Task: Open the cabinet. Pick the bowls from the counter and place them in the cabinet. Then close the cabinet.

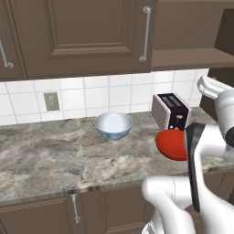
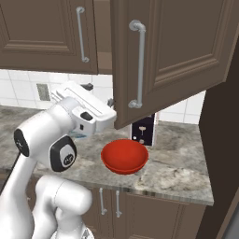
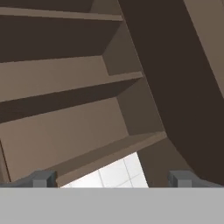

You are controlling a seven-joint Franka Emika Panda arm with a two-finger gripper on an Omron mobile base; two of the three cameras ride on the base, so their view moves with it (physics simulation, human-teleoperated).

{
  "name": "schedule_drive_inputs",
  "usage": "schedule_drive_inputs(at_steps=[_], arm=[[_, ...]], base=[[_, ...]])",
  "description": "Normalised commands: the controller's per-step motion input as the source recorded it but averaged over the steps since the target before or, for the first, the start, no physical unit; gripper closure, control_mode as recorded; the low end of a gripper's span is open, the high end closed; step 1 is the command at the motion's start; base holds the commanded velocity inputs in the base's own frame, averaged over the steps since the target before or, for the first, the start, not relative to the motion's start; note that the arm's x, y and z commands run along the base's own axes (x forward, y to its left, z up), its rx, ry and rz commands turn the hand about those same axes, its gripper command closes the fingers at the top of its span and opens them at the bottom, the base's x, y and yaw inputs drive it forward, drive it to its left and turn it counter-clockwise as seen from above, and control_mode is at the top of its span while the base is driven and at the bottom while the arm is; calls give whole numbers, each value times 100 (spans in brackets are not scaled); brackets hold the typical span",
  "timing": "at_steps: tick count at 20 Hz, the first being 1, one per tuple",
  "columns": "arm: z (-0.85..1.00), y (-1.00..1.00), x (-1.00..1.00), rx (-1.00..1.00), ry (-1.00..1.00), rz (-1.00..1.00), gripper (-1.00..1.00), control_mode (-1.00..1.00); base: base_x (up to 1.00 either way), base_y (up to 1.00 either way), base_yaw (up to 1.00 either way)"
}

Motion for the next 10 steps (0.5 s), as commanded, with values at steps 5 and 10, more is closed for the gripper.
schedule_drive_inputs(at_steps=[5,10], arm=[[-16,-39,45,0,0,-7,-100,-100],[-15,-51,40,1,0,-6,-100,-100]], base=[[0,0,0],[0,0,0]])
